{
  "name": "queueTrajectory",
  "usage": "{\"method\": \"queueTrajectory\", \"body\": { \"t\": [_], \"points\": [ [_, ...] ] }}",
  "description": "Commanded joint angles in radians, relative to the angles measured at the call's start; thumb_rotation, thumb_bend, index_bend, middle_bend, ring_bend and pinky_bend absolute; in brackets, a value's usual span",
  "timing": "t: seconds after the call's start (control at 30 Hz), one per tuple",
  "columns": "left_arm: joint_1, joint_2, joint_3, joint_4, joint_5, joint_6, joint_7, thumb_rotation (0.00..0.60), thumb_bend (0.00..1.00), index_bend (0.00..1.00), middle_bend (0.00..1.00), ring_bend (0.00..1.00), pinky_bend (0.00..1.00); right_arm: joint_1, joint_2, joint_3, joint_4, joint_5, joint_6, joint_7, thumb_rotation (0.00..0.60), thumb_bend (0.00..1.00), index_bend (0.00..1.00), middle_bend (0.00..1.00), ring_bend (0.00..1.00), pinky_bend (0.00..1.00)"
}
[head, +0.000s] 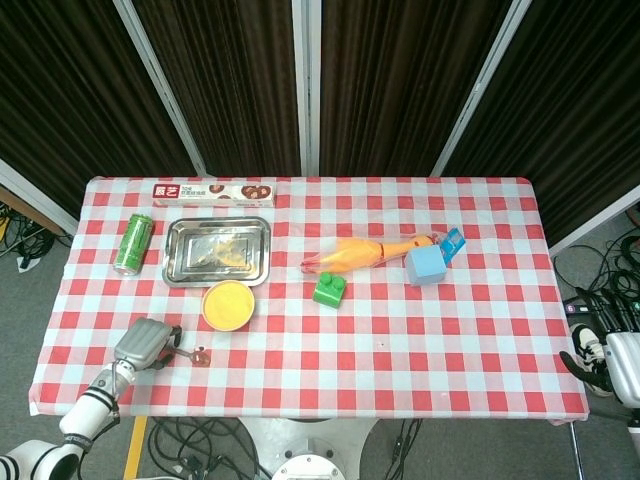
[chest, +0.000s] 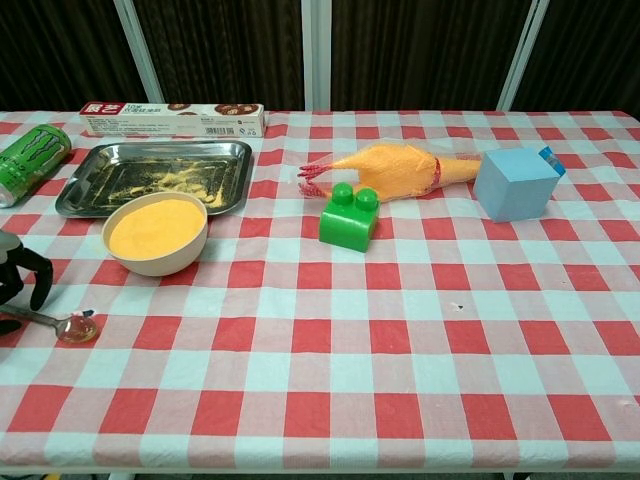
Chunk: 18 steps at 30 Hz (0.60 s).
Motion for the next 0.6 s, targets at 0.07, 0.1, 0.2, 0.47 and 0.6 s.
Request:
{"method": "queueTrajectory", "body": {
  "t": [0.07, 0.1, 0.2, 0.47, 0.6],
  "points": [
    [-0.008, 0.002, -0.002, 0.001, -0.011, -0.015, -0.002, 0.6, 0.35, 0.57, 0.91, 0.86, 0.93, 0.0, -0.002, 0.0, 0.003, 0.0, 0.0, 0.002, 0.6, 0.17, 0.0, 0.12, 0.0, 0.04],
    [-0.01, 0.001, -0.002, 0.002, -0.015, -0.02, -0.002, 0.6, 0.35, 0.57, 0.91, 0.86, 0.93, 0.0, -0.002, 0.0, 0.003, 0.0, 0.0, 0.002, 0.6, 0.17, 0.0, 0.12, 0.0, 0.04],
    [-0.014, -0.002, -0.002, 0.005, -0.023, -0.027, -0.004, 0.6, 0.37, 0.57, 0.91, 0.86, 0.93, -0.001, -0.002, -0.001, 0.004, 0.001, 0.0, 0.003, 0.6, 0.17, 0.0, 0.12, 0.0, 0.04],
    [-0.021, -0.007, -0.001, 0.011, -0.036, -0.035, 0.0, 0.6, 0.4, 0.61, 0.91, 0.86, 0.93, -0.003, -0.002, -0.001, 0.005, 0.005, -0.001, 0.004, 0.6, 0.17, 0.0, 0.12, 0.0, 0.04],
    [-0.019, 0.005, -0.004, -0.004, -0.037, -0.017, 0.007, 0.6, 0.41, 0.62, 0.91, 0.86, 0.93, -0.004, 0.0, 0.0, 0.005, 0.004, 0.004, 0.005, 0.6, 0.17, 0.0, 0.12, 0.0, 0.04]
  ]
}}
